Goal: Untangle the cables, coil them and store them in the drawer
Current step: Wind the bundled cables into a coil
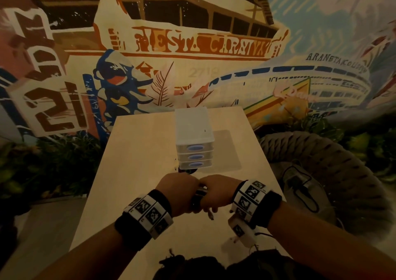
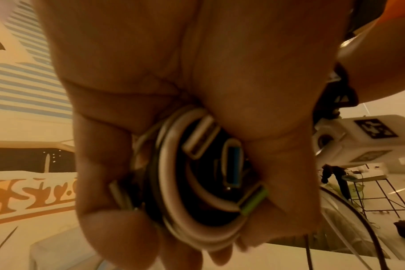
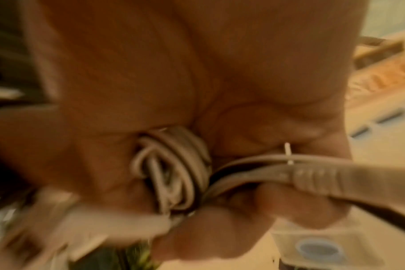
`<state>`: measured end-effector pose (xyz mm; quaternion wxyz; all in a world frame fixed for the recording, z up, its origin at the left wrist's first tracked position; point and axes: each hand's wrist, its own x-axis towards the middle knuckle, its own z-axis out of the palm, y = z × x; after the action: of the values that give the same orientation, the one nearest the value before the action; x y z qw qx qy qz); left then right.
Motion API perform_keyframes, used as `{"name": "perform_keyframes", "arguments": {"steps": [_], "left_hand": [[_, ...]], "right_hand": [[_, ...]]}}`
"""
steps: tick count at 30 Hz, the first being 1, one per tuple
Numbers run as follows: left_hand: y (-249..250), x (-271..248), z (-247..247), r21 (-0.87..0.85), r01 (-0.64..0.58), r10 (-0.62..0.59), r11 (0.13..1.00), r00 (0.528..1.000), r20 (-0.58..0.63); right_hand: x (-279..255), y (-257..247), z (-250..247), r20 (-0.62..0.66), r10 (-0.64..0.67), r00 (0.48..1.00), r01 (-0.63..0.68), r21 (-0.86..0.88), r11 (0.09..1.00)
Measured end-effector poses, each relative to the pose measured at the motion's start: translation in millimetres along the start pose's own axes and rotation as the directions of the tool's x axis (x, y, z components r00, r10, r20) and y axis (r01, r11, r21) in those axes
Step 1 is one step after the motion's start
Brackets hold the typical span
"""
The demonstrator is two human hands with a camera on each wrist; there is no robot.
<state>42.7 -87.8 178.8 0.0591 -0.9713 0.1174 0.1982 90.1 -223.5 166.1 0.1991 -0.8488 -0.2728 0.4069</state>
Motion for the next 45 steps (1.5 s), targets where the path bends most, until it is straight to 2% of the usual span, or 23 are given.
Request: {"name": "perform_keyframes", "arguments": {"steps": [2, 6, 9, 11, 13, 15, 17, 19, 21, 23, 25, 27, 29, 31, 33, 34, 35, 38, 39, 41, 42, 44, 45], "left_hand": [[-2, 2, 0, -0.004, 0.016, -0.016, 1.0, 0.999, 0.034], [-6, 5, 3, -0.016, -0.012, 0.013, 1.0, 0.996, 0.092], [-14, 7, 5, -0.076, -0.092, 0.092, 0.993, 0.996, -0.005], [-22, 6, 1, -0.133, -0.157, 0.139, 0.979, 0.981, -0.136], [-34, 3, -7, -0.198, -0.199, 0.146, 0.96, 0.956, -0.256], [-46, 0, -10, -0.31, -0.226, 0.121, 0.923, 0.938, -0.324], [-59, -1, -8, -0.514, -0.253, 0.066, 0.819, 0.933, -0.354], [-68, 1, 1, -0.719, -0.264, 0.011, 0.643, 0.942, -0.335], [-69, 4, 12, -0.824, -0.271, 0.017, 0.497, 0.953, -0.303], [-61, 8, 18, -0.873, -0.305, 0.073, 0.381, 0.951, -0.3], [-46, 8, 11, -0.883, -0.38, 0.143, 0.276, 0.925, -0.353], [-31, 6, -2, -0.854, -0.473, 0.148, 0.218, 0.881, -0.45], [-25, 3, -12, -0.86, -0.499, 0.109, 0.109, 0.866, -0.489], [-28, 6, -7, -0.849, -0.514, 0.101, 0.123, 0.857, -0.505], [-31, 8, -4, -0.826, -0.52, 0.03, 0.219, 0.849, -0.527], [-32, 7, -5, -0.833, -0.5, -0.005, 0.239, 0.857, -0.516], [-33, 10, -4, -0.81, -0.521, -0.003, 0.27, 0.841, -0.541], [-29, 8, -21, -0.8, -0.562, -0.033, 0.21, 0.814, -0.581], [-30, 6, -27, -0.784, -0.583, -0.057, 0.215, 0.794, -0.606], [-35, 4, -35, -0.744, -0.642, -0.1, 0.185, 0.741, -0.664], [-40, 5, -36, -0.741, -0.655, -0.128, 0.15, 0.73, -0.672], [-53, 9, -34, -0.745, -0.645, -0.141, 0.171, 0.732, -0.667], [-58, 11, -31, -0.744, -0.63, -0.133, 0.223, 0.737, -0.663]], "right_hand": [[4, -4, 7, 0.01, 0.019, 1.0, -0.018, -0.092, 0.996], [7, -3, 14, 0.015, 0.016, 1.0, -0.014, -0.112, 0.994], [7, 3, 9, -0.018, -0.006, 1.0, 0.004, -0.073, 0.997], [4, 8, 1, -0.048, -0.032, 0.998, 0.032, -0.009, 0.999], [-2, 13, -11, -0.089, -0.057, 0.994, 0.064, 0.071, 0.995], [-8, 18, -22, -0.142, -0.071, 0.987, 0.091, 0.144, 0.985], [-13, 24, -30, -0.192, -0.1, 0.976, 0.139, 0.202, 0.969], [-17, 26, -36, -0.235, -0.13, 0.963, 0.192, 0.267, 0.944], [-18, 26, -39, -0.257, -0.164, 0.952, 0.248, 0.34, 0.907], [-19, 22, -38, -0.267, -0.203, 0.942, 0.299, 0.394, 0.869], [-16, 16, -35, -0.271, -0.252, 0.929, 0.346, 0.394, 0.852], [-15, 12, -31, -0.262, -0.309, 0.914, 0.392, 0.377, 0.839], [-13, 9, -30, -0.246, -0.356, 0.902, 0.428, 0.394, 0.814], [-12, 6, -31, -0.217, -0.396, 0.892, 0.449, 0.331, 0.83], [-13, 2, -38, -0.197, -0.43, 0.881, 0.468, 0.226, 0.854], [-12, 2, -41, -0.196, -0.446, 0.873, 0.482, 0.216, 0.849], [-11, 0, -43, -0.197, -0.462, 0.865, 0.499, 0.234, 0.834], [-7, -1, -40, -0.163, -0.408, 0.899, 0.438, 0.286, 0.852], [-6, 2, -35, -0.142, -0.375, 0.916, 0.4, 0.253, 0.881], [-3, 12, -27, -0.14, -0.299, 0.944, 0.323, 0.217, 0.921], [-1, 19, -24, -0.156, -0.276, 0.948, 0.306, 0.228, 0.924], [-1, 30, -24, -0.178, -0.256, 0.95, 0.297, 0.258, 0.919], [-2, 33, -25, -0.177, -0.246, 0.953, 0.288, 0.272, 0.918]]}}
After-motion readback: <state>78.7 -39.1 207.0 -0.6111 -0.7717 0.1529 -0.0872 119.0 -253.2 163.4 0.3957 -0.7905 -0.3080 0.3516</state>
